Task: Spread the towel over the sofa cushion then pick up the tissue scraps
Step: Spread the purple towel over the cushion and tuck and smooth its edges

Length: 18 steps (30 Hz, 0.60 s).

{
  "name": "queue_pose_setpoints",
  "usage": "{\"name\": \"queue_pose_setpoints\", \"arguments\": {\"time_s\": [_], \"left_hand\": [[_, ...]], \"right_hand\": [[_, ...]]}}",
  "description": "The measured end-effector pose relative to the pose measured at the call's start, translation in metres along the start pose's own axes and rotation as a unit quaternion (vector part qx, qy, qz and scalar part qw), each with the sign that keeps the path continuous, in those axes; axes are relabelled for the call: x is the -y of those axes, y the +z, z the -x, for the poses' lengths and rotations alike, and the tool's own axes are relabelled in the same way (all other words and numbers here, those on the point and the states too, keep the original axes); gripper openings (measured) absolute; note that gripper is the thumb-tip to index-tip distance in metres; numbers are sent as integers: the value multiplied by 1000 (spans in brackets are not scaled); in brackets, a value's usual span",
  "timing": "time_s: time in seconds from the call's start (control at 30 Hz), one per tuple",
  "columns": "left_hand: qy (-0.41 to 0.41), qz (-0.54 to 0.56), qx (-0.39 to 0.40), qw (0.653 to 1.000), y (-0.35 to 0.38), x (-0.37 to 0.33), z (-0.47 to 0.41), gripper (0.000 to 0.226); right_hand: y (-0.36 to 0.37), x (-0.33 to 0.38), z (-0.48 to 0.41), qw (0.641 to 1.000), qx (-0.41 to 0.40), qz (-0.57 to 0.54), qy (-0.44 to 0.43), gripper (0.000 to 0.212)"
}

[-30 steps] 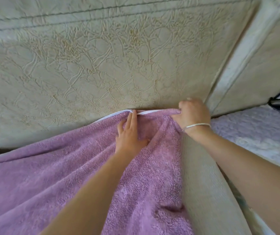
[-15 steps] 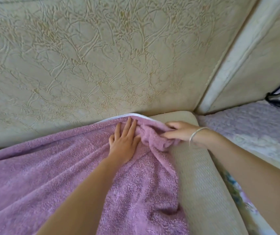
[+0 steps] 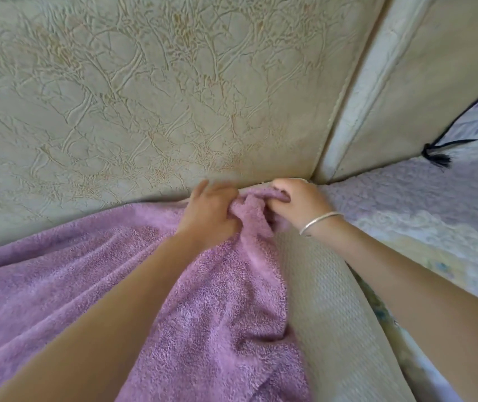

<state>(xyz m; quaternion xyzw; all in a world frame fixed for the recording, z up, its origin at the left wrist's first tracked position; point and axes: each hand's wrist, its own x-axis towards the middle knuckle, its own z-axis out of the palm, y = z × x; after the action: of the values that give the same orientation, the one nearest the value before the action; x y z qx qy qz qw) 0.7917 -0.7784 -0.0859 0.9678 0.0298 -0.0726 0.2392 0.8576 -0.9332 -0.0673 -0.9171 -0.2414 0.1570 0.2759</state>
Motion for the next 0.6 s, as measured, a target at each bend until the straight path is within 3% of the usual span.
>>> {"name": "queue_pose_setpoints", "arguments": {"time_s": [0.1, 0.23, 0.3, 0.43, 0.53, 0.6], "left_hand": [[-45, 37, 12, 998, -12, 10, 13, 15], [-92, 5, 42, 995, -25, 40, 34, 13], [-128, -37, 88, 987, -32, 59, 47, 15], [-153, -146, 158, 964, -52, 75, 63, 19], [-158, -193, 157, 955, -71, 70, 55, 41], [-164, -196, 131, 958, -74, 61, 47, 55]], "right_hand": [[-13, 1, 2, 992, -34, 115, 27, 49], [-8, -5, 6, 977, 167, 129, 32, 52], [-2, -5, 12, 976, 197, 65, 61, 48], [-9, 5, 8, 992, 44, -43, 112, 38], [-32, 18, -2, 993, -37, 29, 106, 6], [-42, 20, -8, 991, -62, 55, 107, 9]]}}
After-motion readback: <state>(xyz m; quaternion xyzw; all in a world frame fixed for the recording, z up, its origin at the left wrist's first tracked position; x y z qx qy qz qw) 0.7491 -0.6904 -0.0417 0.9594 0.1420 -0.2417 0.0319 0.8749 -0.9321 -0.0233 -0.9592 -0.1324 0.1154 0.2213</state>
